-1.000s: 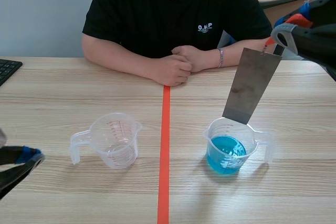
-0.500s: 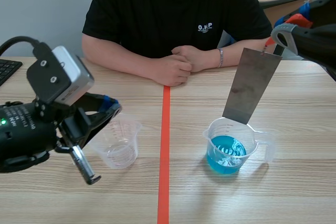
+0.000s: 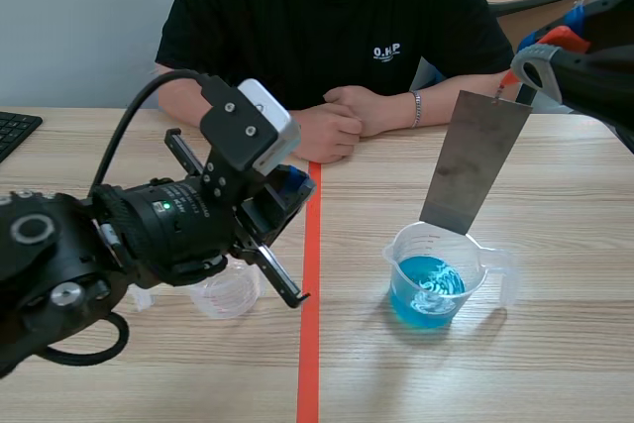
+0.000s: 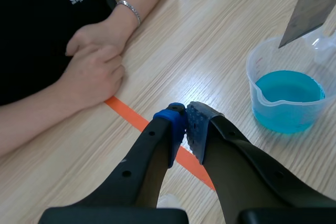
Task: Do the redox reaction experiment.
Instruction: 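Raise the plate and point at it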
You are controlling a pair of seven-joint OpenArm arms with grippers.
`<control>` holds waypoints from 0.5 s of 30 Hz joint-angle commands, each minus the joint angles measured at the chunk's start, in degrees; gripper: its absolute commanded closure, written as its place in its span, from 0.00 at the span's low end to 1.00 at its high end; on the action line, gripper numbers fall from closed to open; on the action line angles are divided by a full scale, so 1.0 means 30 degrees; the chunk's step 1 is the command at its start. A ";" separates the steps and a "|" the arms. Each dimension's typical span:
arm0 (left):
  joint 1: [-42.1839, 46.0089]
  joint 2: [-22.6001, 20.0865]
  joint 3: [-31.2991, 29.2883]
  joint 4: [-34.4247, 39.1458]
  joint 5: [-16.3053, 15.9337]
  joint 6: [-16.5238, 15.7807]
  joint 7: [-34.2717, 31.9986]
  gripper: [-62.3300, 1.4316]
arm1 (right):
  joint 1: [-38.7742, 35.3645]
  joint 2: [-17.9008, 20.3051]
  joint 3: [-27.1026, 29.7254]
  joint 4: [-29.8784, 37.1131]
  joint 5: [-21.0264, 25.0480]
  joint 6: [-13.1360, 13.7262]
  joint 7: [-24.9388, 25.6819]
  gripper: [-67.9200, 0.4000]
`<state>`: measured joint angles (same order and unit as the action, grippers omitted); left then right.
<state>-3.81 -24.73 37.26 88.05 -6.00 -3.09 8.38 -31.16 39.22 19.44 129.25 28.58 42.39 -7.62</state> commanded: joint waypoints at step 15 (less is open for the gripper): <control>-0.2375 0.2936 0.1851 -0.3016 0.0102 -0.0044 -0.0248 0.90 | 0.0124 0.0146 0.0197 0.0182 0.0211 0.0109 0.0131 0.97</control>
<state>-10.20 -16.69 42.85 78.30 -5.56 -3.29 8.40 -31.16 39.22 19.44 129.25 28.58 42.39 -7.62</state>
